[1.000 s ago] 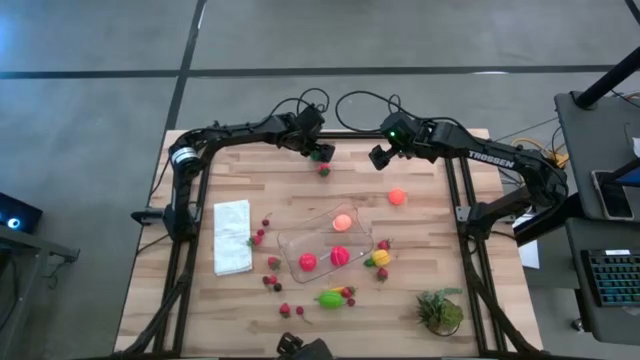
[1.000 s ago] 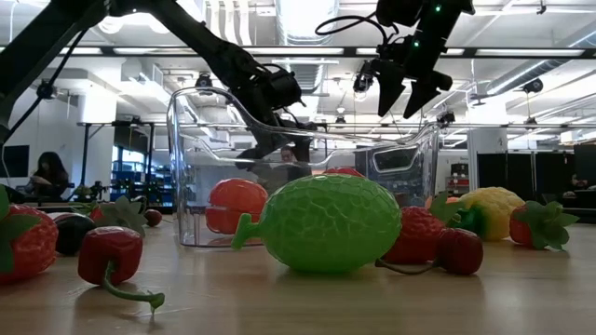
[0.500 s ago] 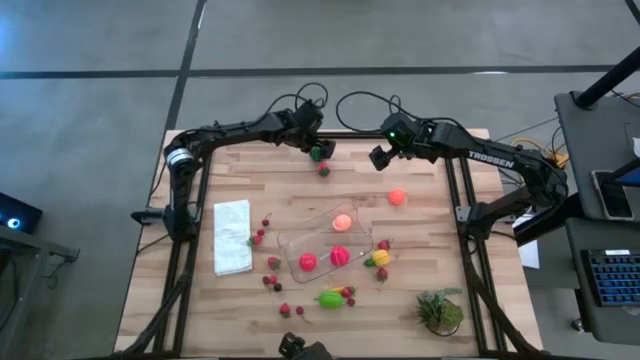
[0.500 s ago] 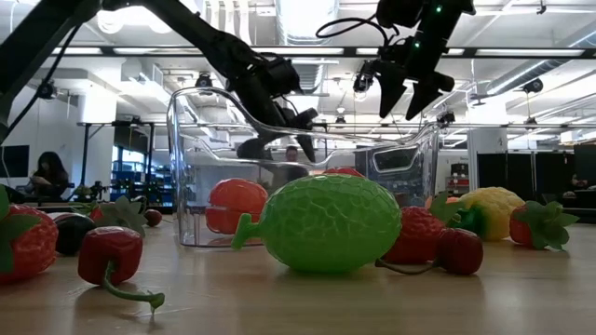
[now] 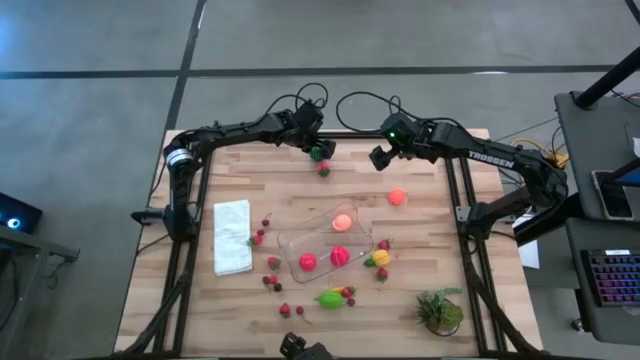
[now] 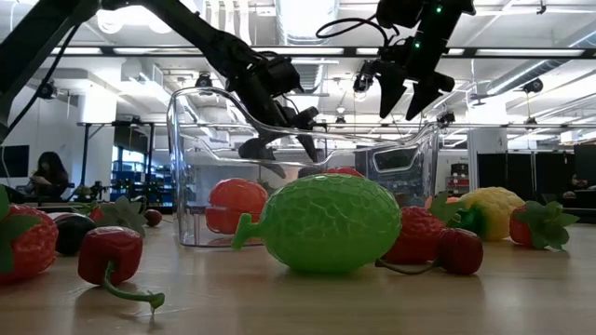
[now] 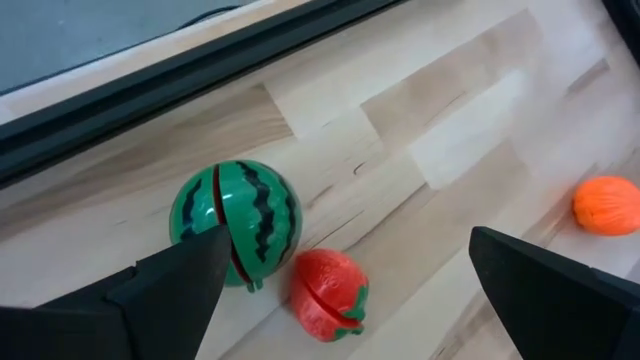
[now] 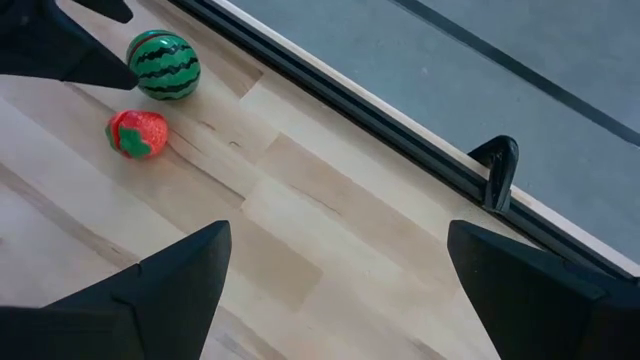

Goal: Pick and placing Produce into tupperware
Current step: Put the watermelon into the transparent bin

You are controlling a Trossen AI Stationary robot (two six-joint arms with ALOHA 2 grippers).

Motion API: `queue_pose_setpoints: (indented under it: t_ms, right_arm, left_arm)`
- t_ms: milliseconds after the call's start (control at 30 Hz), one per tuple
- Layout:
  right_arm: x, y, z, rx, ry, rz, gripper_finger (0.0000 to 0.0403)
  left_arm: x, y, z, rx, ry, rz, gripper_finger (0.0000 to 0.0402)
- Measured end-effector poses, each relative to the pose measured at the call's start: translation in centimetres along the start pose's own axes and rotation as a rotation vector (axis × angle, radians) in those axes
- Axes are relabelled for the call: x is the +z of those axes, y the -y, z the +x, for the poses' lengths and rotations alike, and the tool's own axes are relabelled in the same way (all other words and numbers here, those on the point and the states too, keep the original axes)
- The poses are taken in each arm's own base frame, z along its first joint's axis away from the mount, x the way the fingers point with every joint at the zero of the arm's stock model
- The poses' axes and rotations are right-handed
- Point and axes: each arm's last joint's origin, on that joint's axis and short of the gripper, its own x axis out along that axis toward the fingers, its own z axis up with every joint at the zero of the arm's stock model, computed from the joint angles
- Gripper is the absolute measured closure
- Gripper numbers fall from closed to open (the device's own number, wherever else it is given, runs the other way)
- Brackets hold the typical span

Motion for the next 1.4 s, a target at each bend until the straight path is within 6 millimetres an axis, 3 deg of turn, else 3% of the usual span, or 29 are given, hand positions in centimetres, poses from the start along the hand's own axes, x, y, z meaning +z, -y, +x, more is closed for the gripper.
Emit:
queue_pose_setpoints:
  t_ms: [433,700,1067,1400]
  right_arm:
    - [0.0,0.0,0.0,0.000,0.000,-0.002,0.0038]
    - [0.0,0.0,0.0,0.000,-0.001,-0.021,0.0038]
    - [-0.1,0.0,0.1,-0.002,-0.005,-0.033,0.0038]
    - [-0.4,0.0,0.4,-0.006,-0.017,-0.038,0.0038]
  left_arm:
    - [0.0,0.0,0.0,0.000,-0.002,-0.010,0.0006]
    - [-0.1,-0.9,0.0,0.088,-0.009,-0.116,0.0006]
    - [-0.3,-2.9,2.5,0.088,-0.077,-0.217,0.0006]
    - [-0.4,-3.1,4.8,0.071,-0.099,-0.245,0.0006]
